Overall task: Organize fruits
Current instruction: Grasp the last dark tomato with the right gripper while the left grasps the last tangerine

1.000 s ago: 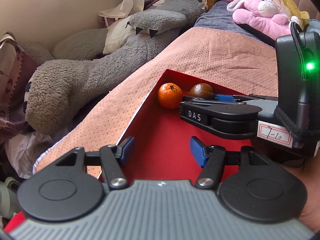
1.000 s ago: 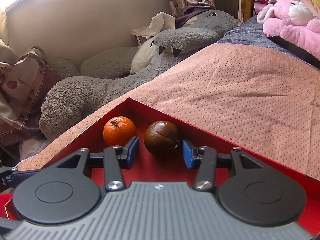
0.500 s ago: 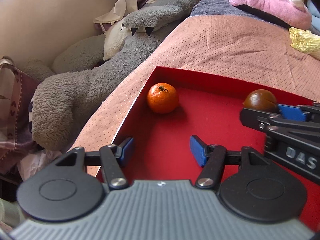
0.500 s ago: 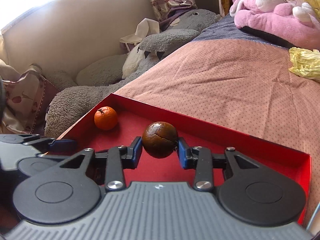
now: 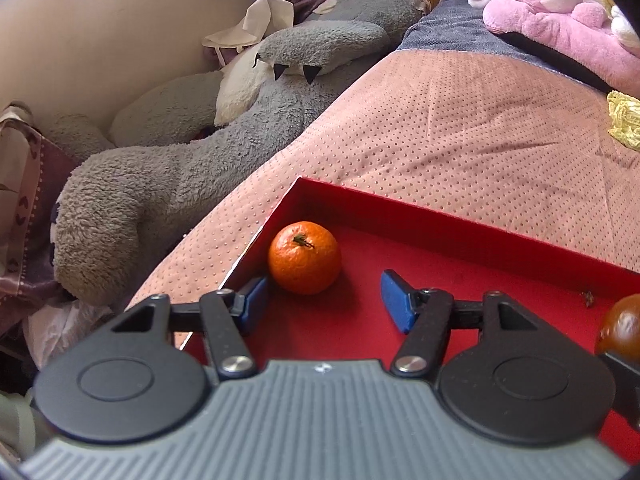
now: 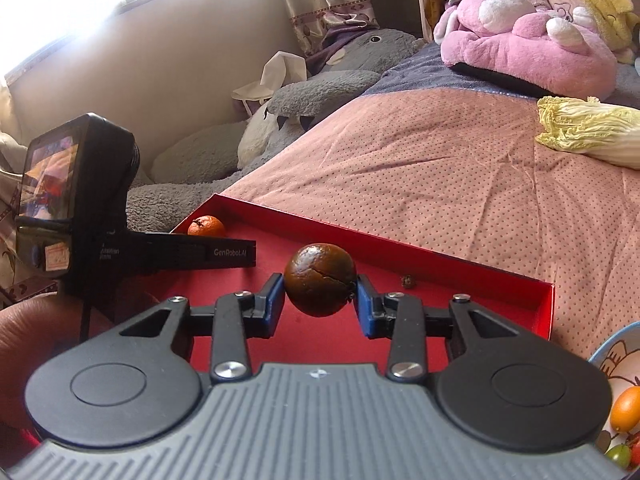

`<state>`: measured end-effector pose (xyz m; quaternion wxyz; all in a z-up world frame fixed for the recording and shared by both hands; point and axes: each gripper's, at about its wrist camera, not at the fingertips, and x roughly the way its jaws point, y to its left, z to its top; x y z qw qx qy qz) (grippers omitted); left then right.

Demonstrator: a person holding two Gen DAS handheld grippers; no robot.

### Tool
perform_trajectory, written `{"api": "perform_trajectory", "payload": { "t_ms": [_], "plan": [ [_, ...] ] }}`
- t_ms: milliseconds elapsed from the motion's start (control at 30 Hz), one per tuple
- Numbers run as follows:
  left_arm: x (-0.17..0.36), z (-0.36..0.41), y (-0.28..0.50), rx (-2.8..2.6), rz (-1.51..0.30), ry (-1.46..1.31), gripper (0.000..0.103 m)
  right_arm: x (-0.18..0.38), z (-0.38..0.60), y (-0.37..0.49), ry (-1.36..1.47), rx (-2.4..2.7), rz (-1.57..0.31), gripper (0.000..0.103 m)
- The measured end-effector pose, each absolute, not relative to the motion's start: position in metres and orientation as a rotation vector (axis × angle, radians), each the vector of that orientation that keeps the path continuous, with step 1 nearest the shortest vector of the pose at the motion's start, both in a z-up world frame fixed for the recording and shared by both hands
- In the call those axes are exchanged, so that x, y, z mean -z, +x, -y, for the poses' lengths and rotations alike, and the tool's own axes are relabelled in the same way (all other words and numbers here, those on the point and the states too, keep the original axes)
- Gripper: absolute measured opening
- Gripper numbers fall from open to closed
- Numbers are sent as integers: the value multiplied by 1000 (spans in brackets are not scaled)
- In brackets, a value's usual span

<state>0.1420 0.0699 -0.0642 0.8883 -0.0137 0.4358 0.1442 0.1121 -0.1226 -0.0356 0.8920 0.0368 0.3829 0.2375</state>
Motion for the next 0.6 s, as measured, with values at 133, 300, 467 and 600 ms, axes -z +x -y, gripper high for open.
{"api": "perform_trajectory", "payload": {
  "t_ms": [133,300,467,600],
  "plan": [
    [65,-67,151,-295,-902,-24,64,34,127,109,68,-488,-797,43],
    [66,-71,157,-276,-898,-40,59,33,131,105,61,-473,-799,43],
    [64,-68,156,-238,-892,-40,41,30,135,98,50,-457,-795,43],
    [60,-63,152,-190,-897,-72,41,28,140,90,46,-450,-794,43]
  ]
}}
